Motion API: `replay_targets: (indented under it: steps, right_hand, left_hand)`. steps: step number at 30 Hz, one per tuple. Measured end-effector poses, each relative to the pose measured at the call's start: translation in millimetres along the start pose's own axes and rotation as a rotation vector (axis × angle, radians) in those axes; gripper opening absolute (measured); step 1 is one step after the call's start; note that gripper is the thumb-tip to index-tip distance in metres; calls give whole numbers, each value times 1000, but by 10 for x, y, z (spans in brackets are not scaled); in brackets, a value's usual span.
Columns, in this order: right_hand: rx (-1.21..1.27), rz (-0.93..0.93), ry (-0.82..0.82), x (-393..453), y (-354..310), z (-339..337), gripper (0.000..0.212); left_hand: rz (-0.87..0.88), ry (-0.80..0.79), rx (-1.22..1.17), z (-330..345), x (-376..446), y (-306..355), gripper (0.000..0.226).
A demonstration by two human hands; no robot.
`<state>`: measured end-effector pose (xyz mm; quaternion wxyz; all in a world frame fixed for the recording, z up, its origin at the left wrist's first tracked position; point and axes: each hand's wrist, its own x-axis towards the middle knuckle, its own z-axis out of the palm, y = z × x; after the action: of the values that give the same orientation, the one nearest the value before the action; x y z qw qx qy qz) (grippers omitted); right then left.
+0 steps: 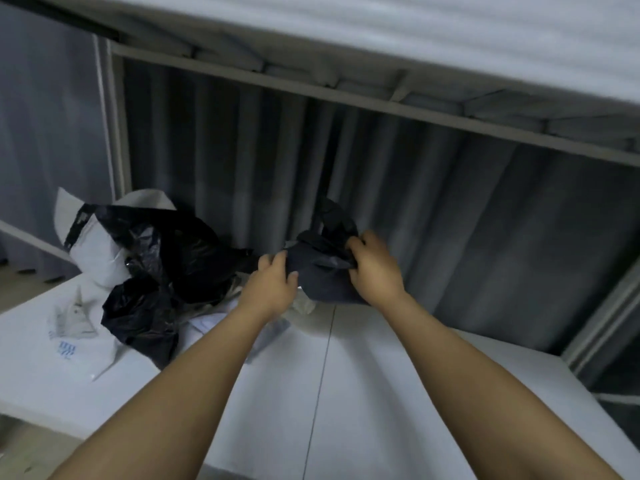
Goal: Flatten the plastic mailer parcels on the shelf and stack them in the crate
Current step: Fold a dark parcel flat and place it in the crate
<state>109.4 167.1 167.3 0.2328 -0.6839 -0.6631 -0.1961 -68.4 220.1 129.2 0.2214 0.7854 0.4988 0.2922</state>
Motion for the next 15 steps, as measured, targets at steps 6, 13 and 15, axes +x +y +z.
replay_targets:
  steps: [6,13,15]
  right_hand:
    - [-46,22,-16,-615,283,-832,20]
    - [-63,97,-26,-1492,669,-1437,25]
    - [-8,141,2,-1658,731,-1509,22]
  left_hand:
    - [152,-90,-81,189,-464,929,67]
    - [343,-100,76,624,-1046,1890,41]
    - [371,-89,147,679,-1129,2030,36]
